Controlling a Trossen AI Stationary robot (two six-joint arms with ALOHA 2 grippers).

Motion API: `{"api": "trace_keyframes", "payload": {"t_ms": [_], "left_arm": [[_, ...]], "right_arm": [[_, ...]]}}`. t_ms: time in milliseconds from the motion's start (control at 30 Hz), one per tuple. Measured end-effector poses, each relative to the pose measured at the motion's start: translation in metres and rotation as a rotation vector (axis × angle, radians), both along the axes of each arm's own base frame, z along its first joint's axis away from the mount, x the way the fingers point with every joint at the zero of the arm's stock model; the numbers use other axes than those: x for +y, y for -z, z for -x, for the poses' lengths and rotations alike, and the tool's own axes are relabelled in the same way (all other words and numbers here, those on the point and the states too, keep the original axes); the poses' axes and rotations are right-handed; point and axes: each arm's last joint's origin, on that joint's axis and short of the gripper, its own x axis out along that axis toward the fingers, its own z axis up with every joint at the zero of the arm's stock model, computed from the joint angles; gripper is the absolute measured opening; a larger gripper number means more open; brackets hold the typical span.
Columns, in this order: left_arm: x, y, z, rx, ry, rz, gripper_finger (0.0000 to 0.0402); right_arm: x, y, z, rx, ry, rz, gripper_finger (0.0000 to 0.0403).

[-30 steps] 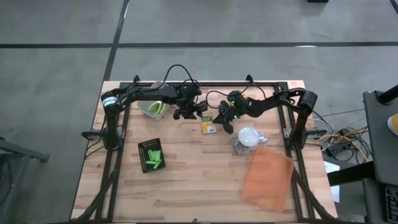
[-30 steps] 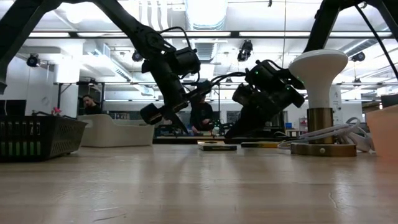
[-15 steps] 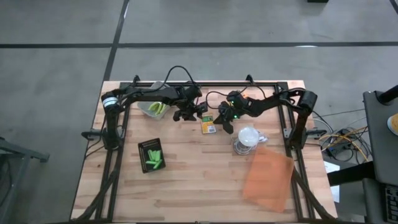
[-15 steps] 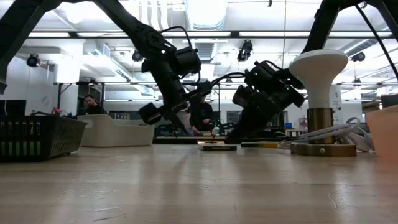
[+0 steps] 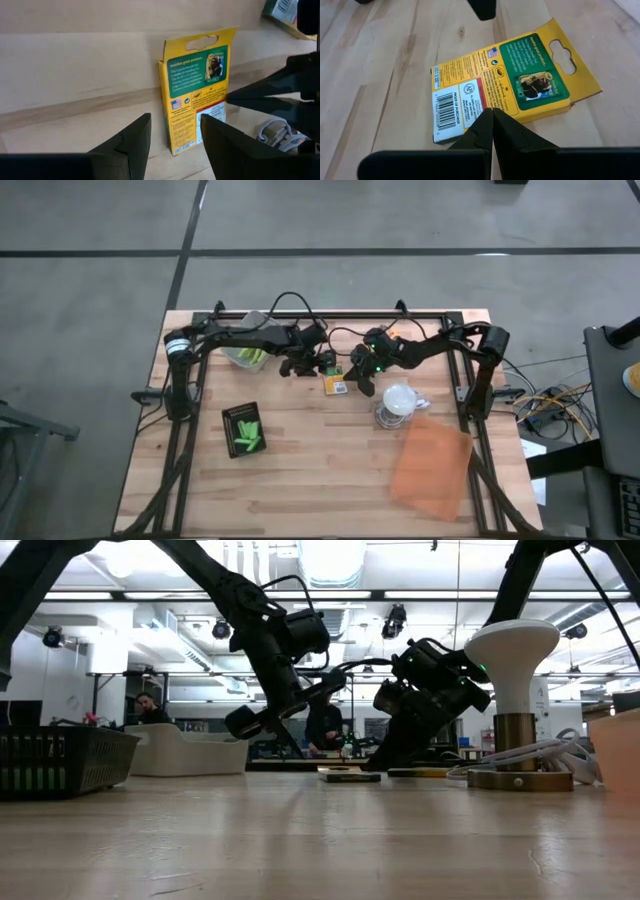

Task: Pick & Place School Supplies
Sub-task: Put the yellow yellow crayon box into the orange bin

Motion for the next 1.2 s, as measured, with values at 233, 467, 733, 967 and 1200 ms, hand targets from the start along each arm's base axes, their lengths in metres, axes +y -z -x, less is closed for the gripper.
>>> {"api": "trace_keyframes", "payload": {"t_ms": [233, 467, 733, 967, 1200], "left_arm": [[-0.002, -0.004, 0.002, -0.009, 0.013, 0.028, 0.0177], [-0.011, -0.016, 0.007, -0.003, 0.086, 0.011, 0.0177], [-0.013, -0.023, 0.008, -0.015, 0.026, 0.02, 0.0177], [-0.018, -0.018, 0.005, 0.003, -0.009, 0.055, 0.0177], [-0.019, -0.015, 0.006, 0.013, -0.071, 0.091, 0.0177]], "right_arm": [[-0.001, -0.001, 0.0, -0.002, 0.023, -0.023, 0.0008], [-0.004, -0.001, 0.0, 0.011, 0.098, -0.029, 0.0008], [-0.003, -0.001, 0.0, 0.012, 0.093, -0.026, 0.0008], [-0.002, 0.001, 0.001, 0.04, 0.078, -0.022, 0.0008], [-0.001, 0.002, 0.002, 0.055, 0.078, -0.027, 0.0008]]}}
